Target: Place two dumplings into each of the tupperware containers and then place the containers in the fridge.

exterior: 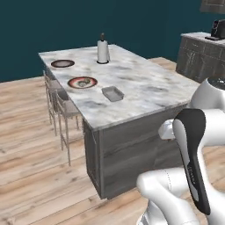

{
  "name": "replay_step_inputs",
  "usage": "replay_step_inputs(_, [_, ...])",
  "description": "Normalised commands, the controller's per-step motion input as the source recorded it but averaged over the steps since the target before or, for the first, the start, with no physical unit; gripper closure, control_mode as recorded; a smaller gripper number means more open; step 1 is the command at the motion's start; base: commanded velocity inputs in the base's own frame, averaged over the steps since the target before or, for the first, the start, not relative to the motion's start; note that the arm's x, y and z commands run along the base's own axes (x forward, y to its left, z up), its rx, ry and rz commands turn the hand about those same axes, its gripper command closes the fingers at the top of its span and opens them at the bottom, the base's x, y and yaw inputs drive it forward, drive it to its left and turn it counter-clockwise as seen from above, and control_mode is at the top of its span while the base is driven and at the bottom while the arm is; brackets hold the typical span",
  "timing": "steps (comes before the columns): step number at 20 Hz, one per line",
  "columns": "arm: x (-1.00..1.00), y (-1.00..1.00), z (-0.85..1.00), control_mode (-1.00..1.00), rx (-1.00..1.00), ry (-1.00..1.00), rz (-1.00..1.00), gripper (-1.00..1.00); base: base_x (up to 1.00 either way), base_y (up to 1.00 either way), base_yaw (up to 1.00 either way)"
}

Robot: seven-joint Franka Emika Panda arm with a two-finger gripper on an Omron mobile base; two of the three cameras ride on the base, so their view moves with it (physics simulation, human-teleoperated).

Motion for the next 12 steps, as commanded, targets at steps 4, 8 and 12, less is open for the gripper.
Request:
replay_step_inputs(4, [0.00, 0.00, 0.00, 1.00, 0.00, 0.00, 0.00, -1.00, 0.00, 1.00, -0.50])
replay_step_inputs(8, [0.00, 0.00, 0.00, 1.00, 0.00, 0.00, 0.00, -1.00, 0.07, 1.00, -0.48])
replay_step_inputs(12, [0.00, 0.00, 0.00, 1.00, 0.00, 0.00, 0.00, -1.00, 0.26, 1.00, -0.45])
